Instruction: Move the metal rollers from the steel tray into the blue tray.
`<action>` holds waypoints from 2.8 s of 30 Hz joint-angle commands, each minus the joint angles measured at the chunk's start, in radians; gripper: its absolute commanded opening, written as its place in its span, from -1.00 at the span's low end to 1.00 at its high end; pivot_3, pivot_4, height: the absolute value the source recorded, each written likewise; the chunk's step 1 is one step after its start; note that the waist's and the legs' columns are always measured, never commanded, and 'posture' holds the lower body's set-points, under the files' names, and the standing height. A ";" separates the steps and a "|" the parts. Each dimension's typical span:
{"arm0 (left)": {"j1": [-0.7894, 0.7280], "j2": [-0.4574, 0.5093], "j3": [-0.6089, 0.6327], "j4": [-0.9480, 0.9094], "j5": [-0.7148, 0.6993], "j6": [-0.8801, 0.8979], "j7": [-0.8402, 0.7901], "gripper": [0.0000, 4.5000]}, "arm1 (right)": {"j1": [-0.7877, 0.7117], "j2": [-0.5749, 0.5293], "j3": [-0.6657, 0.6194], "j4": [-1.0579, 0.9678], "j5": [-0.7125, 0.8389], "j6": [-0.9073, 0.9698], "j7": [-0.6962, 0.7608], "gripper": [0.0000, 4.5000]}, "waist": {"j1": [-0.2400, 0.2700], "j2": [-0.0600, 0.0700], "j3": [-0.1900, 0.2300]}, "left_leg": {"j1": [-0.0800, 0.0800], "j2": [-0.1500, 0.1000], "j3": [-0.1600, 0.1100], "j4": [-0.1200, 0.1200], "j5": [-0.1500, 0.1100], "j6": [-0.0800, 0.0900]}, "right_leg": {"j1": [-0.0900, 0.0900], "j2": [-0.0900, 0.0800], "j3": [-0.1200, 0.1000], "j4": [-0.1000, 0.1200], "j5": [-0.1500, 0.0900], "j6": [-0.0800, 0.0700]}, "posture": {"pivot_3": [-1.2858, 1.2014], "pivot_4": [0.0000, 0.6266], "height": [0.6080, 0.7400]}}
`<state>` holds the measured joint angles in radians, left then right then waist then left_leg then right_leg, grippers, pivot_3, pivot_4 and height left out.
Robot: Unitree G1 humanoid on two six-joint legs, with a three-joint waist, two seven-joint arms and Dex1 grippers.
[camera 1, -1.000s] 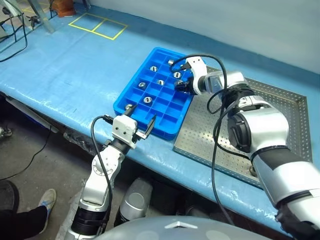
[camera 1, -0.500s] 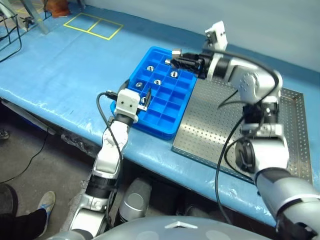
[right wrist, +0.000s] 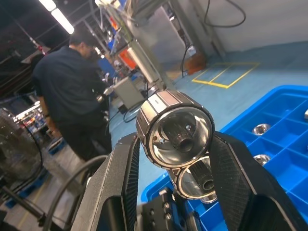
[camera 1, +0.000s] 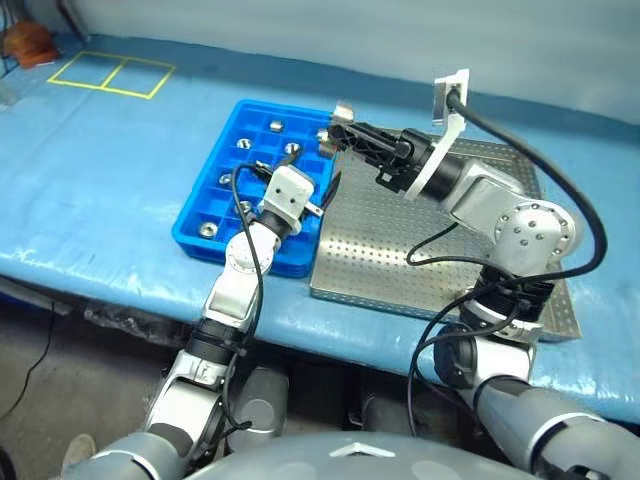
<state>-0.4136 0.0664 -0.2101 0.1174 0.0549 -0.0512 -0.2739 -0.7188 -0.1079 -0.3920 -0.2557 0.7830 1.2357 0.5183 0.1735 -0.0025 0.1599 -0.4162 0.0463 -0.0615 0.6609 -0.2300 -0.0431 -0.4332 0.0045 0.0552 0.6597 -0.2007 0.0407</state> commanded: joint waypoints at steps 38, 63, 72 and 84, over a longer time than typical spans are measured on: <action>0.009 -0.042 -0.035 -0.167 0.010 -0.019 -0.017 -0.39 | 0.169 0.001 0.179 -0.010 -0.003 -0.347 -0.213 -0.20 | -0.141 0.000 0.000 | 0.007 0.000 0.001 -0.004 0.002 0.004 | 0.004 0.002 0.005 -0.001 -0.003 0.005 | 0.18 -0.52 1.00; 0.073 -0.031 0.004 -0.245 -0.098 0.123 0.040 -0.39 | 0.172 0.025 0.203 0.003 0.150 -0.521 -0.258 -0.20 | -0.143 -0.001 0.002 | 0.006 0.000 0.002 -0.006 0.001 0.005 | 0.003 0.004 0.010 -0.002 -0.006 0.001 | 0.19 -0.52 1.00; 0.059 -0.043 -0.016 -0.230 -0.015 0.092 0.085 -0.22 | 0.193 0.012 0.299 0.011 0.010 -0.596 -0.231 -0.20 | -0.136 -0.001 0.002 | 0.006 0.000 0.003 -0.006 0.001 0.005 | 0.003 0.004 0.010 -0.004 -0.006 0.001 | 0.19 -0.52 1.00; 0.054 -0.081 0.008 -0.236 -0.061 0.130 0.083 0.60 | 0.211 0.035 0.319 0.016 0.003 -0.589 -0.215 -0.20 | -0.137 -0.001 0.002 | 0.005 0.000 0.003 -0.007 0.001 0.005 | 0.002 0.004 0.010 -0.004 -0.006 0.001 | 0.20 -0.52 1.00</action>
<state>-0.3397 -0.0013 -0.2042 -0.0878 0.0153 0.0803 -0.1795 -0.4994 -0.0803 -0.0794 -0.2091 0.7779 0.6627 0.2853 0.0367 -0.0037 0.1616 -0.4108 0.0458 -0.0590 0.6540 -0.2288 -0.0381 -0.4308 0.0082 0.0655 0.6560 -0.2068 0.0420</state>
